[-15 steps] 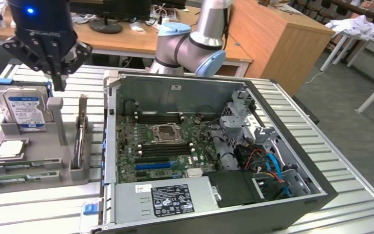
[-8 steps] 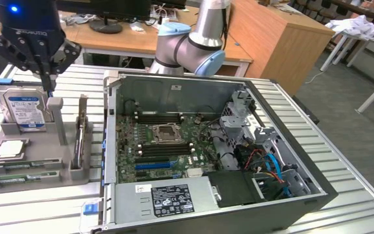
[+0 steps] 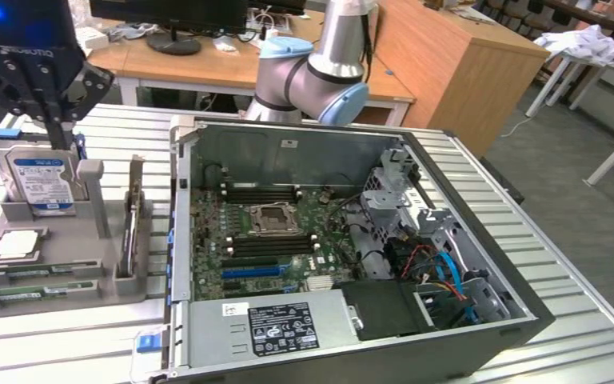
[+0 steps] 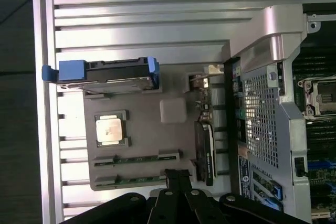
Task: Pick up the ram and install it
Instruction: 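Reach for the ram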
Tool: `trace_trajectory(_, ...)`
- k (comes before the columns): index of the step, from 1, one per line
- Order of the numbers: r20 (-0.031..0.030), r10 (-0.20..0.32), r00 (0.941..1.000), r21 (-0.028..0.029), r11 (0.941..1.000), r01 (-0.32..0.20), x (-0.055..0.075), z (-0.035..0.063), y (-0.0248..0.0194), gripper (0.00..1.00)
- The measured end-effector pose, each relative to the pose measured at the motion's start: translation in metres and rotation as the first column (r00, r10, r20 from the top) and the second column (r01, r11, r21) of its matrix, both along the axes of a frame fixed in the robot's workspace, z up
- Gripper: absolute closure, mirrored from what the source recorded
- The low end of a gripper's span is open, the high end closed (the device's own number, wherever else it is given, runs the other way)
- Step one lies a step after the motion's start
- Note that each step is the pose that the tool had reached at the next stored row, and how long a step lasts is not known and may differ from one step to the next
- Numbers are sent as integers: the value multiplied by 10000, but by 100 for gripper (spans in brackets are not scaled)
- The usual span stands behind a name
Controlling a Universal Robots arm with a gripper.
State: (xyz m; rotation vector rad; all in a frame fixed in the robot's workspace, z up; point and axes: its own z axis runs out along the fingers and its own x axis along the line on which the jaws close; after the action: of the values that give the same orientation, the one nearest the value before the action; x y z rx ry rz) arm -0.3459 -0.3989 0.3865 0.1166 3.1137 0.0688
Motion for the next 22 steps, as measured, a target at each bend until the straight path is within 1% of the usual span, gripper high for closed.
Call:
trace_trajectory(9,0,0,10000,0,10000,0,-189,-10,0,89)
trace_trajectory(16,-2,0,10000,0,10000,0,-197,-10,-2,89)
trace_trajectory(18,-2,-1,10000,0,10000,1,-197,-10,-19,89)
trace_trajectory(22,-1,0,10000,0,10000,0,-196,-10,-68,89)
